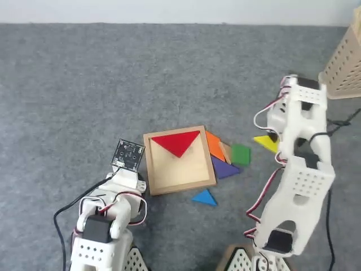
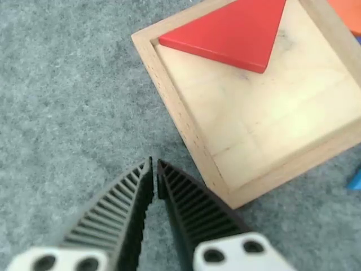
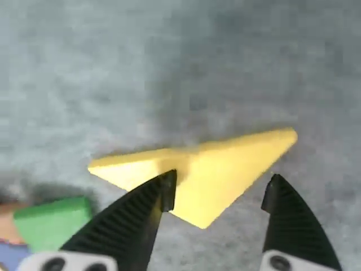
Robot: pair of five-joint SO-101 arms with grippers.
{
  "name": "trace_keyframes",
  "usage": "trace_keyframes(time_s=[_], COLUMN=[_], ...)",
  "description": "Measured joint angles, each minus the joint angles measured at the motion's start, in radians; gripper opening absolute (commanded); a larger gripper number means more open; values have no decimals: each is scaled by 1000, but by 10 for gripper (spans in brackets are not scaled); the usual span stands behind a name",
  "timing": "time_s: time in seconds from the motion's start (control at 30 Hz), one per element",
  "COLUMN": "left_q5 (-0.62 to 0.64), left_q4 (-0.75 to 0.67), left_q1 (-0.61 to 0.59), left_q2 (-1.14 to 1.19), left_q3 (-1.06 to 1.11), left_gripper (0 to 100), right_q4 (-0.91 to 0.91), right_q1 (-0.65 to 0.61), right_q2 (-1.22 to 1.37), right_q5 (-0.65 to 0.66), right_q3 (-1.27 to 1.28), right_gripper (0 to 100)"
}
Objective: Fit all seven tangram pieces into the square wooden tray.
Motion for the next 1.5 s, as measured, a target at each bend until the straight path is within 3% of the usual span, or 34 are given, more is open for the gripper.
trace_keyframes(time_s=[0.27,0.53,0.67,0.8,1.0,1.1,1.5], left_q5=[0,0,0,0,0,0,0], left_q4=[0,0,0,0,0,0,0], left_q1=[0,0,0,0,0,0,0], left_q2=[0,0,0,0,0,0,0], left_q3=[0,0,0,0,0,0,0], left_gripper=[12,12,12,12,12,12,12], right_q4=[25,-166,-192,-180,-40,-18,-25], right_q1=[-20,-40,-37,-40,-77,-86,-6], right_q2=[-34,-374,-548,-671,-698,-669,-480], right_q5=[103,110,132,376,973,1169,1424], right_q3=[61,483,563,568,578,578,598], right_gripper=[273,274,274,278,293,323,322])
